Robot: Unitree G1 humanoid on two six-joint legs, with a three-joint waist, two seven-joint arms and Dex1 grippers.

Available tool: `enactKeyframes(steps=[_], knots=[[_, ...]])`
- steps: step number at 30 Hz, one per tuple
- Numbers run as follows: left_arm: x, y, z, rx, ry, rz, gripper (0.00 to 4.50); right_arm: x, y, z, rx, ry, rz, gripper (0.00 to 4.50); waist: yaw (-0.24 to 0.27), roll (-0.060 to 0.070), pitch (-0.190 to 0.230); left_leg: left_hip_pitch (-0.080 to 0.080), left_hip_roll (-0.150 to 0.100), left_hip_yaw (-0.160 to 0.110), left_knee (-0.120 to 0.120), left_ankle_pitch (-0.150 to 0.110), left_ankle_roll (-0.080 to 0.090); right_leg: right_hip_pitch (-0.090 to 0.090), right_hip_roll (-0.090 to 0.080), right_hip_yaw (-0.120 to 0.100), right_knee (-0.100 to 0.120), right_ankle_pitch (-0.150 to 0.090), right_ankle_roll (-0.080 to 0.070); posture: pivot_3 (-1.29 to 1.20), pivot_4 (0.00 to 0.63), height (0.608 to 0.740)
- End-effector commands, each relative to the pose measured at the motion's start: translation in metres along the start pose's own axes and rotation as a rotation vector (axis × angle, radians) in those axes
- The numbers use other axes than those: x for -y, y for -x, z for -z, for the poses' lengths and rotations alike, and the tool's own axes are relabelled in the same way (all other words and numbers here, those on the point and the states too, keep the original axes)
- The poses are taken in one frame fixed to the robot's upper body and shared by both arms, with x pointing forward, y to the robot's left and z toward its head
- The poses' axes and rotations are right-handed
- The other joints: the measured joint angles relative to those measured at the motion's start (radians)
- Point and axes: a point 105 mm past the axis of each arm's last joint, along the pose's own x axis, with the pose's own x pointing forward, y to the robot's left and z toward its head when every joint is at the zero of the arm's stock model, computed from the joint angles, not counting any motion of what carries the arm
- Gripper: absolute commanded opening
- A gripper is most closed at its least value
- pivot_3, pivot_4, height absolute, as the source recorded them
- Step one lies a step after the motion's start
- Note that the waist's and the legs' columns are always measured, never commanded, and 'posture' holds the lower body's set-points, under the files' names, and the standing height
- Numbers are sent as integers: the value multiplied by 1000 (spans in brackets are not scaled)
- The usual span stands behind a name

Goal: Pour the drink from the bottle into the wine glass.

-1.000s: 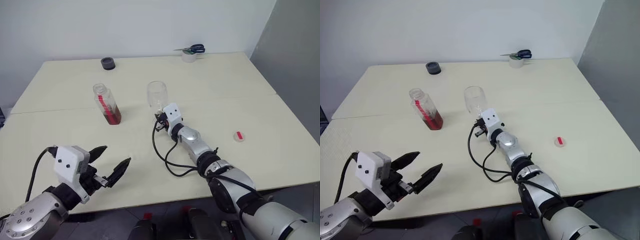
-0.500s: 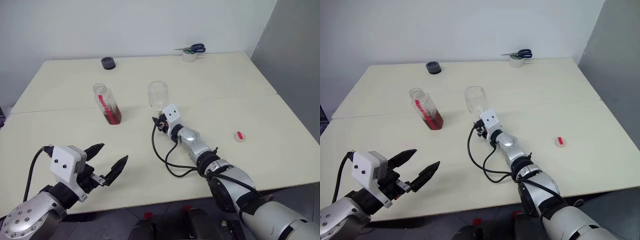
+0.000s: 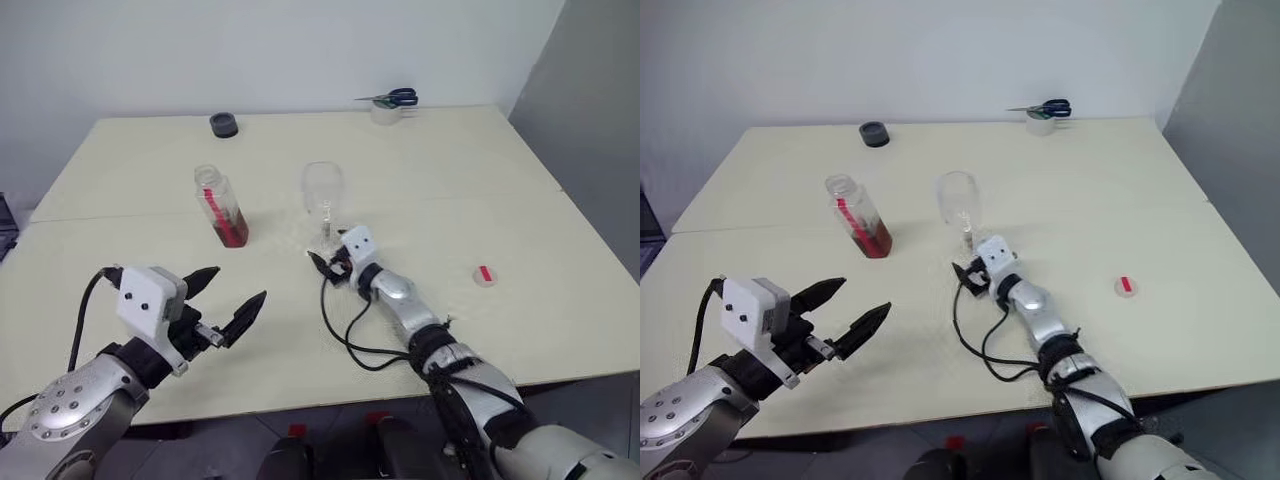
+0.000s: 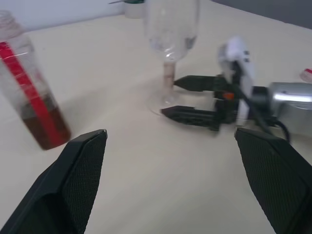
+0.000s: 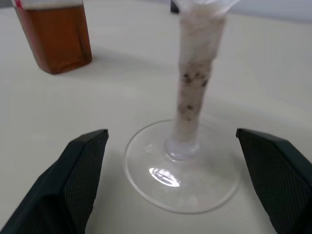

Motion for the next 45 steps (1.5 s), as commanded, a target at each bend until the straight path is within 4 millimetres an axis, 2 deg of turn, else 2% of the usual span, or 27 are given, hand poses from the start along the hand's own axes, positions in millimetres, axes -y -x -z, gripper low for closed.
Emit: enactKeyframes(steps=[1,5,9,14,17,20,27,37,45], knots=[[-11,-4,12,-6,2,-90,4500,21,31,-25,92,63,17,4466,13,0,0,0,0,0,0,0,0,0,0,0,0,0,0,0,150,740],[-33,-7,24,7,31,-226,4500,35,69,-48,99,127,2,4466,24,1,0,-1,0,0,0,0,0,0,0,0,0,0,0,0,150,740],[-60,-11,24,46,38,-365,4500,28,102,-70,58,170,-165,4466,29,1,0,0,1,-1,0,0,0,0,1,-1,0,0,0,0,150,740],[-78,-16,18,67,9,-407,4500,27,124,-96,7,153,-306,4466,33,-1,0,0,1,-1,1,0,0,1,1,-2,0,0,0,0,150,740],[-83,-23,12,86,4,-403,4500,13,131,-118,15,152,-421,4466,33,-1,1,0,1,-1,1,0,0,1,0,-2,-1,0,0,0,150,740],[-84,-31,8,100,4,-392,4500,7,132,-135,29,166,-443,4466,34,-1,1,0,1,-1,1,0,0,1,0,-2,-1,0,0,0,150,740],[-84,-55,0,128,2,-348,4500,1,138,-156,32,71,-489,4466,40,-2,1,-1,0,-2,1,0,0,1,-1,-3,-1,0,0,0,150,740],[-82,-83,-6,145,-11,-261,4500,-4,140,-166,57,24,-478,4466,41,-2,1,-2,0,-2,1,0,0,0,-1,-3,-1,0,0,0,150,740],[-92,-101,-10,144,-40,-233,4500,-8,141,-175,70,3,-468,4466,40,-2,1,-2,0,-2,1,0,0,0,-1,-3,-1,0,0,0,150,740]])
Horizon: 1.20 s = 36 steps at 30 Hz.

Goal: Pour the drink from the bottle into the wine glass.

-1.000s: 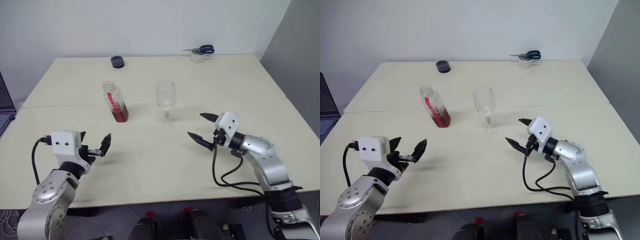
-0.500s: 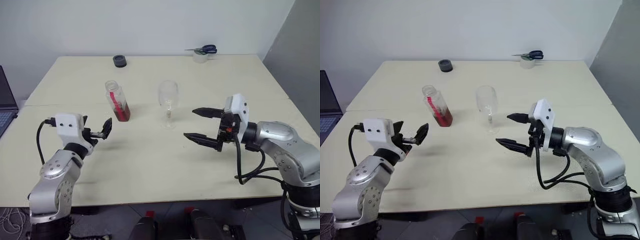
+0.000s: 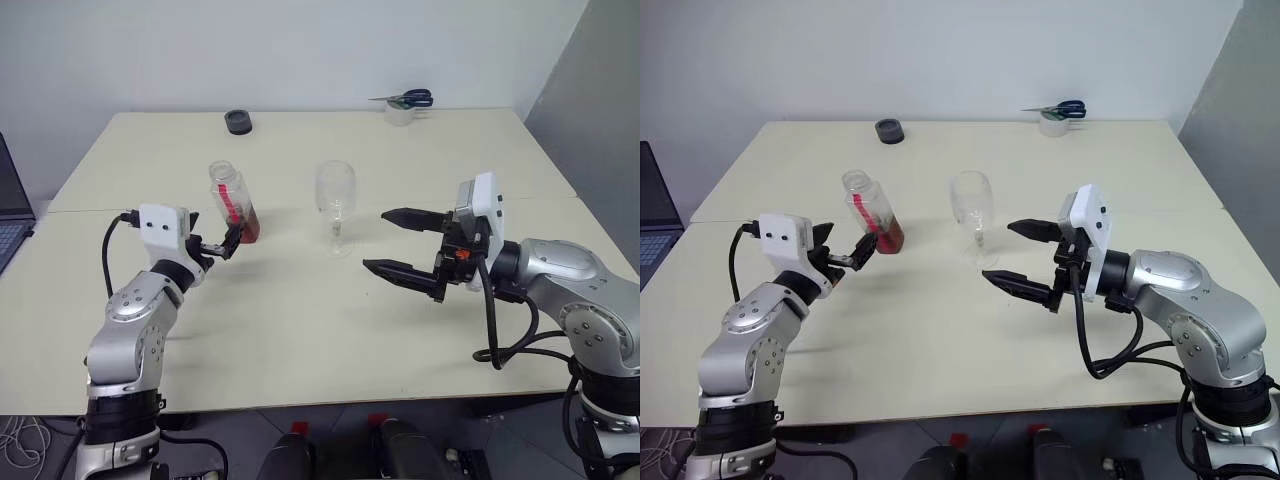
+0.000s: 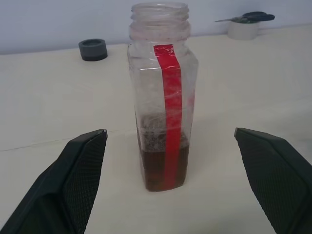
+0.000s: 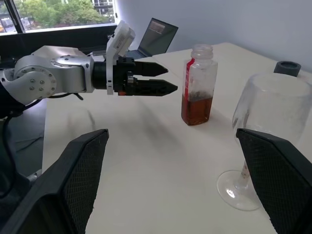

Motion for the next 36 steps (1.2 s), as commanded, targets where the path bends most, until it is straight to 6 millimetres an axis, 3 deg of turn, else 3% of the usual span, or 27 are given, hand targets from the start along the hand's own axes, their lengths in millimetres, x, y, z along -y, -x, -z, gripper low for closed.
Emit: enactKeyframes(steps=[1,9,14,17,28,32,36], knots=[[-1,-8,-11,38,-42,18,4500,-4,1,-19,47,41,-2,4466,0,0,0,0,0,0,0,0,0,0,0,0,0,0,0,0,150,740],[-7,-33,-8,51,-57,14,4500,-4,-3,-27,53,33,10,4466,0,0,0,-2,0,0,1,0,0,-2,-1,0,0,0,0,0,150,740],[-7,-53,-12,84,-51,1,4500,-3,-2,-22,45,34,24,4466,1,0,0,-16,0,-4,12,0,-1,-10,-1,-2,3,1,1,0,150,740],[-6,-66,-15,99,-48,0,4500,-1,0,-22,47,38,34,4466,4,-1,0,-16,-2,-3,14,0,-1,-9,-2,-3,3,2,3,0,150,740],[-10,-78,2,96,-32,-46,4500,-2,0,-21,58,32,46,4466,2,-1,0,-16,-4,-3,14,0,0,-9,-3,-2,3,2,3,0,150,740],[-16,-79,4,106,-13,-85,3605,-2,0,-19,59,28,50,4500,2,-1,0,-16,-4,-3,14,0,0,-9,-4,-2,3,2,4,0,150,740],[-15,-81,2,119,-9,-70,2300,-1,-1,-20,67,25,55,4500,1,-1,0,-16,-4,-3,14,0,0,-9,-4,-2,4,2,4,0,150,740]])
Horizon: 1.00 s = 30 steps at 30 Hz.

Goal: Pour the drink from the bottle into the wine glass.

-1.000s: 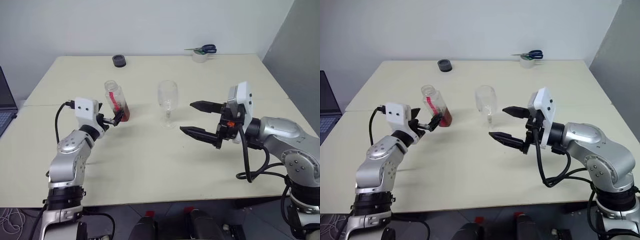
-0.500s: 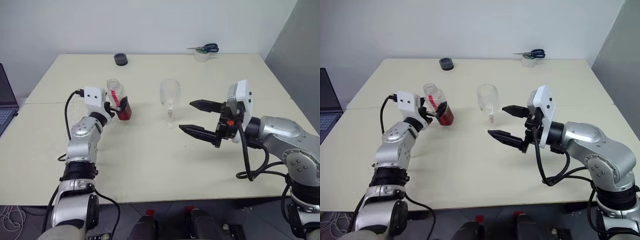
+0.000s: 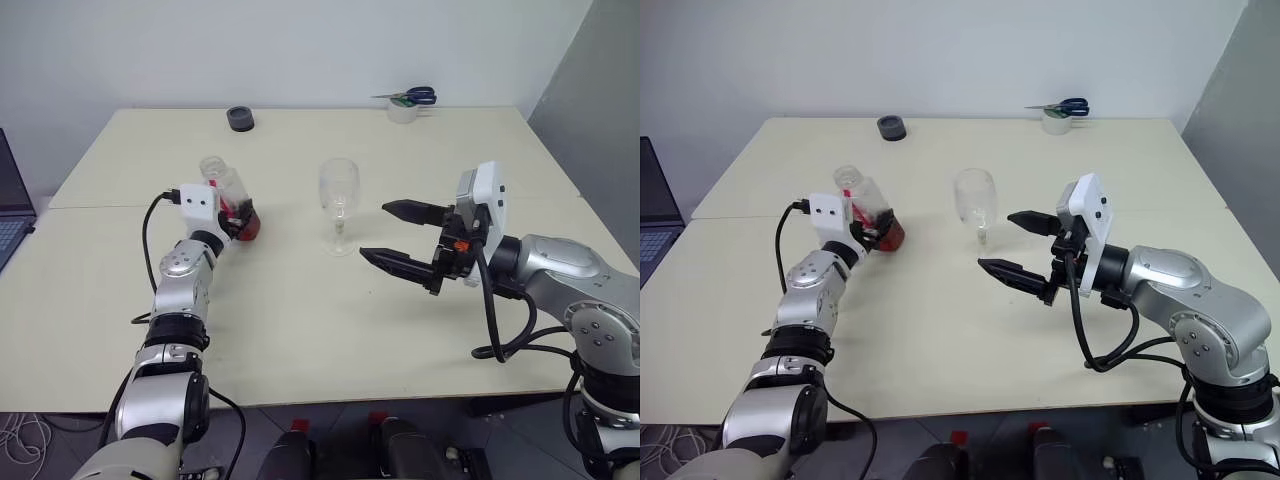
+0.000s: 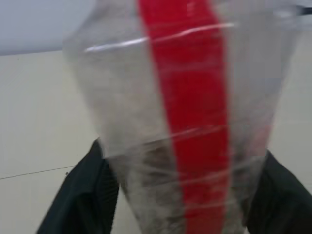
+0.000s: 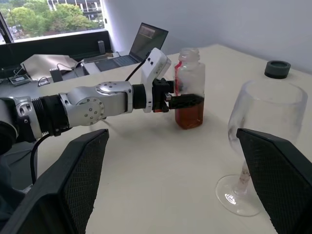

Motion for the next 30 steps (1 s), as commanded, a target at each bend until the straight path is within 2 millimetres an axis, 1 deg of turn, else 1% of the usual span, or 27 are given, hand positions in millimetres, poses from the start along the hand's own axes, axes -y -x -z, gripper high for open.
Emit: enactKeyframes(steps=[1,2,5,8,9,13,16,21,23,26,30], knots=[[-2,-4,-21,77,-10,6,2032,-3,1,-12,50,47,4,4500,0,0,0,0,0,0,0,0,0,0,0,0,0,0,0,0,150,740],[-2,-5,-21,78,-10,6,1799,-3,1,-12,51,46,5,4500,0,0,0,0,0,0,0,0,0,0,0,0,0,0,0,0,150,740],[-2,-6,-22,80,-13,4,1761,-2,1,-12,54,45,8,4500,-1,0,0,0,0,0,0,0,0,0,0,0,0,0,0,0,150,740],[-1,-7,-28,84,-69,15,1761,0,1,-13,59,47,23,4500,-1,0,0,0,0,0,0,0,0,0,0,0,0,0,0,0,150,740],[1,-7,-32,90,-93,26,1761,1,1,-13,61,49,29,4500,-1,0,0,0,0,0,0,0,0,0,0,0,0,0,0,0,150,740],[10,-11,-60,143,-212,77,1761,6,3,-16,72,74,58,4500,-2,0,0,0,0,0,0,0,0,0,0,0,0,0,0,0,150,740],[24,-12,-85,191,-328,163,1761,13,4,-21,88,98,80,4500,-3,0,0,0,0,0,0,0,0,0,0,0,0,0,0,0,150,740],[45,-14,-114,245,-506,279,1761,25,6,-23,104,128,126,4500,-3,0,0,0,-1,0,0,0,0,0,0,0,0,0,0,0,150,740],[55,-14,-121,257,-600,338,1761,29,7,-24,118,142,144,4500,-3,0,0,0,-1,1,0,0,0,0,0,1,1,0,0,0,150,740],[67,-15,-127,271,-695,406,1761,34,5,-22,137,166,166,4500,-3,0,0,0,-1,1,0,0,0,0,0,1,1,0,0,0,150,740],[76,-17,-139,296,-810,458,1761,38,1,-25,206,181,199,4500,-4,0,0,0,-2,2,0,0,0,-1,0,1,1,0,0,0,150,740]])
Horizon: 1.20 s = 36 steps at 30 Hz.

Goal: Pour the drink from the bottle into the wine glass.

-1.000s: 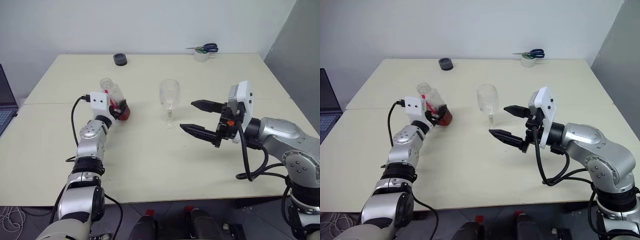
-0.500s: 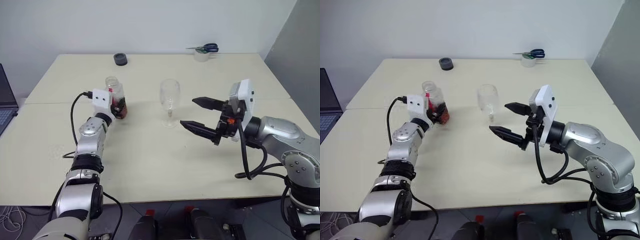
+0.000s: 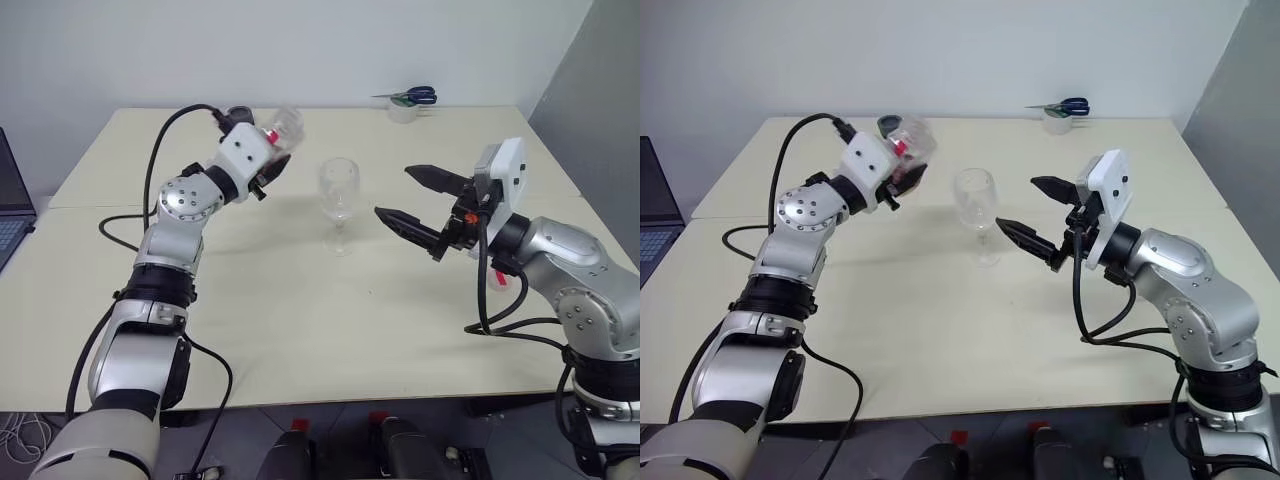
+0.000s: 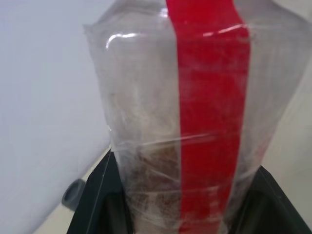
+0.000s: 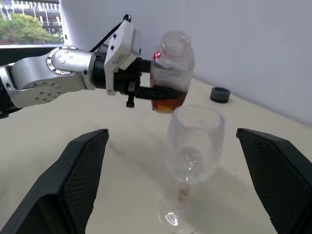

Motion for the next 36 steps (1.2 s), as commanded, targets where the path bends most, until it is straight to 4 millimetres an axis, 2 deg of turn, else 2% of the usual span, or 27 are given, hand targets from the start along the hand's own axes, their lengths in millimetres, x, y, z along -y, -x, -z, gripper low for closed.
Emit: enactKeyframes(steps=[1,4,7,11,21,36], knots=[[-21,-3,-30,73,-138,-4,1761,0,-3,-15,96,58,20,4500,-1,0,0,0,0,0,0,0,0,0,0,0,0,0,0,0,150,740],[-26,-8,-37,78,-198,17,1761,-3,-9,-17,121,73,13,4500,-2,0,0,0,0,0,0,0,0,-1,0,0,1,0,0,0,150,740],[-26,-11,-36,58,-295,55,1761,-5,-14,-17,131,75,8,4500,-2,0,0,0,-1,0,0,0,0,-1,0,1,1,0,0,0,150,740],[-29,-14,-36,48,-334,70,1761,-10,-17,-12,124,103,1,4500,-3,0,0,0,-1,0,0,0,0,-1,1,1,1,0,0,0,150,740],[-31,-19,-30,-7,-495,87,1761,-12,-15,-5,132,108,25,4500,-4,0,0,0,-2,1,0,0,0,-2,1,1,4,0,0,0,150,740],[-41,-22,-37,-24,-735,63,1761,-11,-15,2,144,87,47,4500,-5,0,0,-1,-2,3,2,0,1,-5,1,3,9,-1,1,0,150,740]])
